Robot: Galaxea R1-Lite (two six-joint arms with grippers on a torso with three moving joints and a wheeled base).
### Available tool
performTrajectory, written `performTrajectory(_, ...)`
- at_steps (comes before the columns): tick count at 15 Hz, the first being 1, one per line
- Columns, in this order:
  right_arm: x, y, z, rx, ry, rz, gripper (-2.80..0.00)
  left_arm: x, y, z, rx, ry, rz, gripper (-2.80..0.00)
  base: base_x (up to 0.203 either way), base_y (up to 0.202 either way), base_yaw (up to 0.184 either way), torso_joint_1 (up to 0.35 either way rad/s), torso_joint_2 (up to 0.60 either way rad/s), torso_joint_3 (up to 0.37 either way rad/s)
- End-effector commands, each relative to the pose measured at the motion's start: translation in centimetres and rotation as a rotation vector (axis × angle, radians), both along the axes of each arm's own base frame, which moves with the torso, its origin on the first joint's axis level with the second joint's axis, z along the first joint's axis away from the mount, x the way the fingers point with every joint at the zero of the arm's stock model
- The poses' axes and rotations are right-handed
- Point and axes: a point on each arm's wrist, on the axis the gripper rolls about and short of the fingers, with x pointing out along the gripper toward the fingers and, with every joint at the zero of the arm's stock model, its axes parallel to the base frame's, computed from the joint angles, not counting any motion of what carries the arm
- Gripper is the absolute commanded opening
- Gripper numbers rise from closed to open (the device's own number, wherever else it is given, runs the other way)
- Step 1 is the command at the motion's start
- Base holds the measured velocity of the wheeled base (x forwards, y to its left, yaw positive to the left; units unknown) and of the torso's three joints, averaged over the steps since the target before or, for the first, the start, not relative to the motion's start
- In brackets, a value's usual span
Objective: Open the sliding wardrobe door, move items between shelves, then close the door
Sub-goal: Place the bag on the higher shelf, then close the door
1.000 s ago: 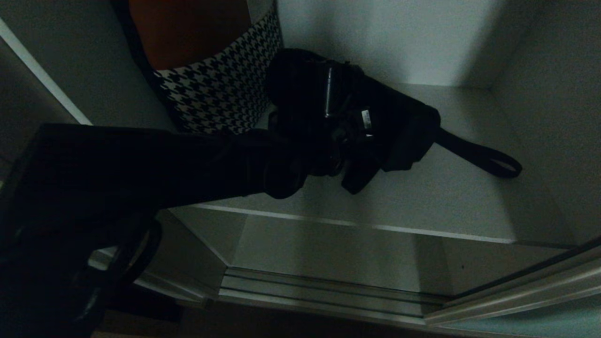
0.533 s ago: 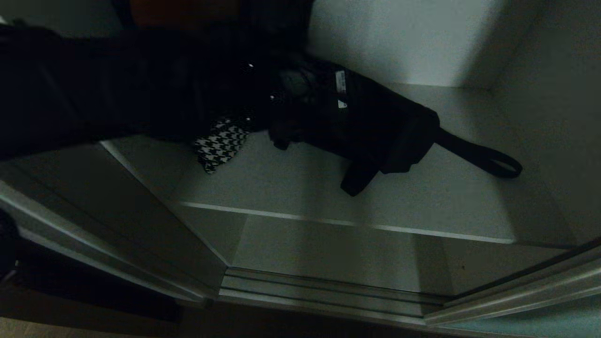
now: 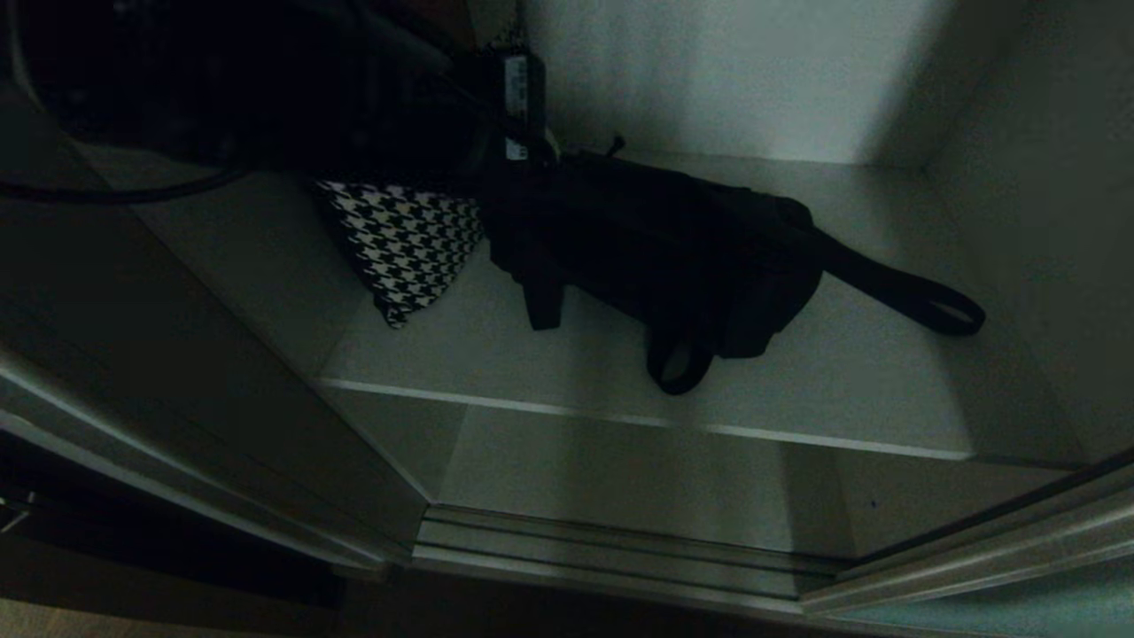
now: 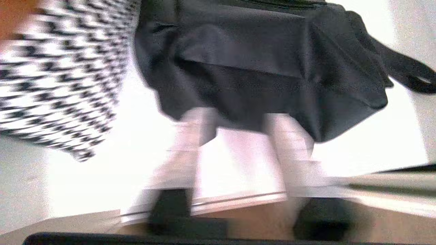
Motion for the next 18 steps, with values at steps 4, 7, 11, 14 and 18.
performTrajectory(4, 0.0, 0.0, 0.0, 0.0, -0.002, 0.0, -2.8, -4.8, 5.3, 0.8, 0.101, -0.038, 0.018, -2.8, 0.0, 0.0, 0.0, 0.0, 0.0, 0.0)
performTrajectory(7, 0.0, 0.0, 0.0, 0.0, -0.002, 0.0, -2.8, -5.8, 8.8, -2.8, 0.213, 0.043, 0.127, -2.8, 0.0, 0.0, 0.0, 0.0, 0.0, 0.0)
performTrajectory(11, 0.0, 0.0, 0.0, 0.0, -0.001, 0.0, -2.8, -9.7, 15.2, -7.8, 0.273, 0.125, 0.357, -2.8, 0.0, 0.0, 0.0, 0.0, 0.0, 0.0)
performTrajectory(14, 0.0, 0.0, 0.0, 0.0, -0.002, 0.0, -2.8, -13.5, 18.1, -10.1, 0.278, 0.122, 0.487, -2.8, 0.0, 0.0, 0.0, 0.0, 0.0, 0.0)
performTrajectory(18, 0.0, 0.0, 0.0, 0.0, -0.002, 0.0, -2.8, -19.7, 18.7, -10.1, 0.078, -0.031, 0.332, -2.8, 0.0, 0.0, 0.0, 0.0, 0.0, 0.0)
